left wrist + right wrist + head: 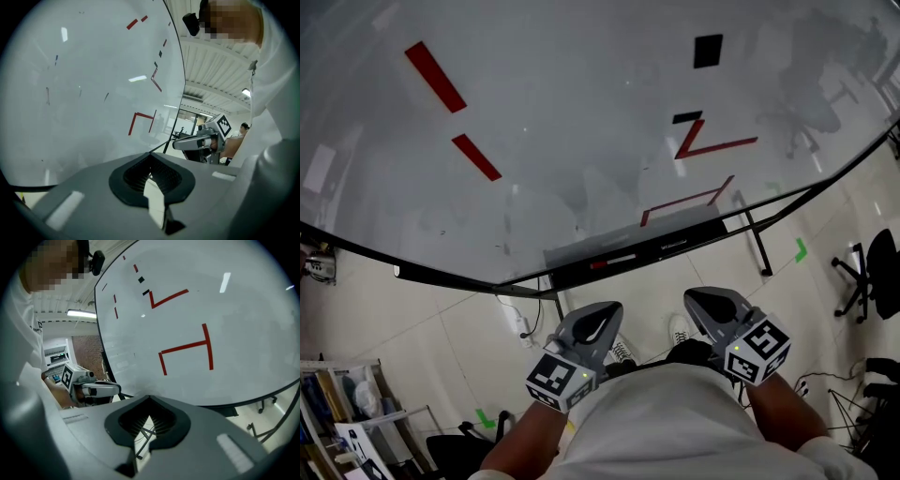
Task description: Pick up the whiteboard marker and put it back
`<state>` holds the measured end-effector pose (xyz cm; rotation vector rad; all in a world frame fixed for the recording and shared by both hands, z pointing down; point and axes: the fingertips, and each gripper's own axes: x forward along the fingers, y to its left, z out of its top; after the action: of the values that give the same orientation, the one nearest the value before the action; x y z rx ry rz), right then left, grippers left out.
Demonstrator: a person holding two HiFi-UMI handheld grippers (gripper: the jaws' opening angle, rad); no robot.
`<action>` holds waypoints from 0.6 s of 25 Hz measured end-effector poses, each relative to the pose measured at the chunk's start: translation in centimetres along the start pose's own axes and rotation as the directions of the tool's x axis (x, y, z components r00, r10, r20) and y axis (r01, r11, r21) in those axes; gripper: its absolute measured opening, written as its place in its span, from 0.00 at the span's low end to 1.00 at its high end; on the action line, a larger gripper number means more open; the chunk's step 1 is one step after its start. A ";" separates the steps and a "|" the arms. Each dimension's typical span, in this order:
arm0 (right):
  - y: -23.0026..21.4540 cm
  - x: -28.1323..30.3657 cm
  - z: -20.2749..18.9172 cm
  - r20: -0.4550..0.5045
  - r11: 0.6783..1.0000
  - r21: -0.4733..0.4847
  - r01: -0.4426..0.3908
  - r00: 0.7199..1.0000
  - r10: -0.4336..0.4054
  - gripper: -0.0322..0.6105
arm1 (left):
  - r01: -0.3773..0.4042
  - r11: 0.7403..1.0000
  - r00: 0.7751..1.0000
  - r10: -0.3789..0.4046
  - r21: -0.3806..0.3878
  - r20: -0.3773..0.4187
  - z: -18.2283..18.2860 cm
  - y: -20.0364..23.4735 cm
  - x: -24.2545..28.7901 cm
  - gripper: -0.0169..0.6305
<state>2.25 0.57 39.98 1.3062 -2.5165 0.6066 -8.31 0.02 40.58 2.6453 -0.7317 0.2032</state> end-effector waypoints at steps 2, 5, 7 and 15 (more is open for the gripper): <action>0.2 -0.8 -0.2 -0.002 1.000 -0.006 -0.001 1.000 0.001 0.05 | -0.013 1.000 1.000 0.013 -0.001 -0.001 0.0 -0.4 -0.2 0.05; 0.1 -1.9 -0.6 0.006 1.000 -0.011 -0.016 1.000 0.016 0.05 | -0.040 0.999 0.999 0.040 -0.008 0.010 -0.2 -1.4 -0.2 0.05; -0.1 -2.7 -1.0 0.015 0.999 -0.014 -0.042 0.999 0.042 0.05 | -0.061 0.998 0.998 0.062 -0.021 0.019 -0.5 -2.3 -0.1 0.05; -0.7 -8.5 -2.0 0.008 0.981 -0.087 -0.173 0.985 0.174 0.05 | -0.218 0.973 0.975 0.220 -0.072 0.016 -2.9 -8.6 0.6 0.05</action>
<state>7.78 7.29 38.61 1.0741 -2.6566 0.5181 -3.46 7.66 40.52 2.5031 -1.0205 0.2019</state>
